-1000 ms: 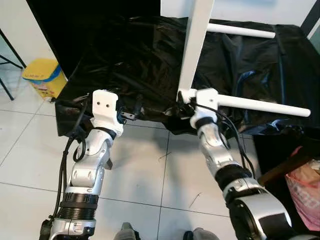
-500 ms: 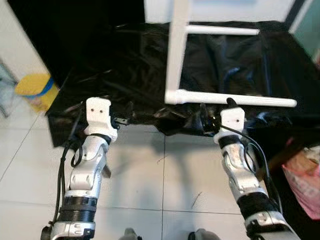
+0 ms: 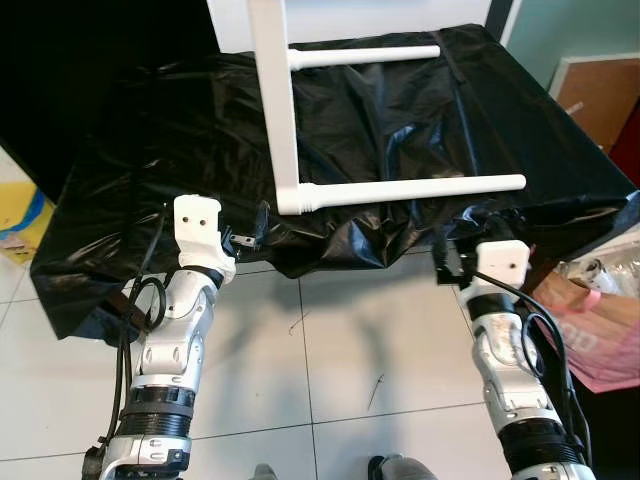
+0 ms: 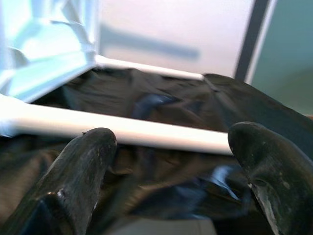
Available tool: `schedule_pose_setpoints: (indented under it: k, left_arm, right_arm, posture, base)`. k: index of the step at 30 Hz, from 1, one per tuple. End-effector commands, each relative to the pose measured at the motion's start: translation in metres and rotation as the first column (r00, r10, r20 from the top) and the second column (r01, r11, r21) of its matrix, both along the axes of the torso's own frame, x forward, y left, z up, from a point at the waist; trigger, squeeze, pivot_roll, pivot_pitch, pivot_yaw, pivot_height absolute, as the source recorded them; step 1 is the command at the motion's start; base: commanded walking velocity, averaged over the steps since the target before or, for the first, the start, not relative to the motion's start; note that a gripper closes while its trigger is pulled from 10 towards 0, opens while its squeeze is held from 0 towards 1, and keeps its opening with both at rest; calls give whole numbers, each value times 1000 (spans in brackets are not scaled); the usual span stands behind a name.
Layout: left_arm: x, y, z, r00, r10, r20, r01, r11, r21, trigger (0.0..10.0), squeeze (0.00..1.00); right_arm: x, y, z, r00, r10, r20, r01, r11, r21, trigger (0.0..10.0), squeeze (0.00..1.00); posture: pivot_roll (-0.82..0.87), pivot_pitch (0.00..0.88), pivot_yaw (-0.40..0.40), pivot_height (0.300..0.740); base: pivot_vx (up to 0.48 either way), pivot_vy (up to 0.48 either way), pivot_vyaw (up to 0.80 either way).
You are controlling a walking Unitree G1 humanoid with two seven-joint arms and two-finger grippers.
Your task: Building children table
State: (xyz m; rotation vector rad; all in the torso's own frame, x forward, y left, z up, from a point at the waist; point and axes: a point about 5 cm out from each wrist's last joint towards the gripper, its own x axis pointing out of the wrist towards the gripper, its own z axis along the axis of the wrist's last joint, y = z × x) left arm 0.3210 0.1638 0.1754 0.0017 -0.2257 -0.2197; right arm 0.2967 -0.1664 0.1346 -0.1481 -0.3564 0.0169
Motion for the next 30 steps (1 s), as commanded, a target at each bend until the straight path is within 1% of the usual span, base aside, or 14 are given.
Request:
schedule_pose_setpoints:
  k: [1,5,7,12,14,16,20,23,30]
  left_arm:
    - [-4,-1,0,1000,0,6,0,1000,-24,10000,0]
    - [-5,-2,-1,1000,-1,7,1,1000,-28,10000,0]
    - [-7,-3,-1,1000,-10,10,11,1000,-26,10000,0]
    - [-11,-5,-4,1000,-29,10,29,999,-29,10000,0]
    - [-15,-4,-5,998,-57,10,57,998,-29,10000,0]
    - [-15,-4,-5,998,-57,10,57,998,-29,10000,0]
    - [-16,-2,-4,997,-71,10,71,997,-23,10000,0]
    - [-16,5,-1,997,-70,18,70,998,-5,10000,0]
    - [-16,10,1,998,-65,20,65,998,3,10000,0]
  right_arm:
    - [1,1,0,1000,18,-15,-18,1000,8,10000,0]
    - [1,1,0,1000,20,-18,-20,1000,7,10000,0]
    - [1,0,0,999,24,-24,-24,1000,2,10000,0]
    - [-1,-6,-3,999,24,-47,-24,1000,-3,10000,0]
    - [-3,-11,-4,998,11,-54,-11,1000,4,10000,0]
    - [-3,-11,-4,998,11,-54,-11,1000,4,10000,0]
    - [-3,-17,-3,999,-11,-52,12,1000,20,10000,0]
    - [-2,-24,-1,998,-34,-49,36,999,34,10000,0]
    - [-2,-25,-2,998,-32,-56,34,999,32,10000,0]
  posture:
    - [-77,44,57,740]
    - [-77,44,57,740]
    - [-72,47,43,740]
    - [-63,51,19,740]
    - [-62,45,14,740]
    - [-62,45,14,740]
    - [-63,38,13,740]
    - [-64,27,13,740]
    - [-62,17,10,740]
  base:
    - [0,0,0]
    - [0,0,0]
    - [0,0,0]
    - [0,0,0]
    - [0,0,0]
    - [0,0,0]
    - [0,0,0]
    - [0,0,0]
    - [69,0,0]
